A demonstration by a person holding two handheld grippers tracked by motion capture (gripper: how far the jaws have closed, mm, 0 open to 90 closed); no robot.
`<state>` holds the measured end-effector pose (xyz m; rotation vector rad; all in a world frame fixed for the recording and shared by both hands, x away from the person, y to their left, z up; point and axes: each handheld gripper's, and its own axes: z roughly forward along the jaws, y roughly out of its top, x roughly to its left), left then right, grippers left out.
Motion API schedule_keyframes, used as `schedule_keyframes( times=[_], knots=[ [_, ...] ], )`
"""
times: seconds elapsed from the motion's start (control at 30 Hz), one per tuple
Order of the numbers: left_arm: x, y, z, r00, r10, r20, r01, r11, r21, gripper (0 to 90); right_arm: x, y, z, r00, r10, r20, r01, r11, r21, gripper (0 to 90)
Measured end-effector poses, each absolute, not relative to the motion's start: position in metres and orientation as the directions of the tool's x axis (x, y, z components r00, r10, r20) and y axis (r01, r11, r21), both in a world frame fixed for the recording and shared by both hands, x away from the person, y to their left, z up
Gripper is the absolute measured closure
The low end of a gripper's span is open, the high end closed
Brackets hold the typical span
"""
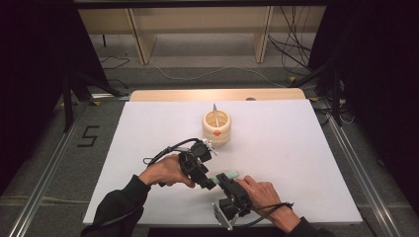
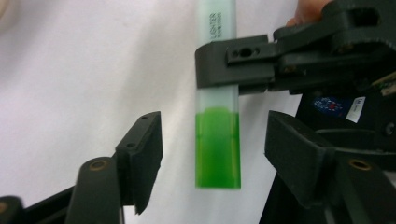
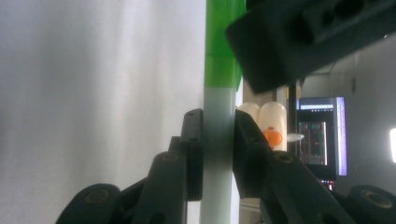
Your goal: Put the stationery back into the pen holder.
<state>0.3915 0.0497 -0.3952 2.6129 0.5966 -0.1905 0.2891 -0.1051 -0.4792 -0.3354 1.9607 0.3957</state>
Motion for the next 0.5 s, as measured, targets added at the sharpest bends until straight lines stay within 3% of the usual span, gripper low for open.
schedule_keyframes(
  times=[0.5],
  knots=[
    [0.386,0.078,-0.398,0.869,0.466,-0.167,0.479,-0.707,0.521,24.3,0.3,-0.115,-0.475,-0.41,-0.018,-0.912,-0.373,0.916,0.15,77.1]
  ],
)
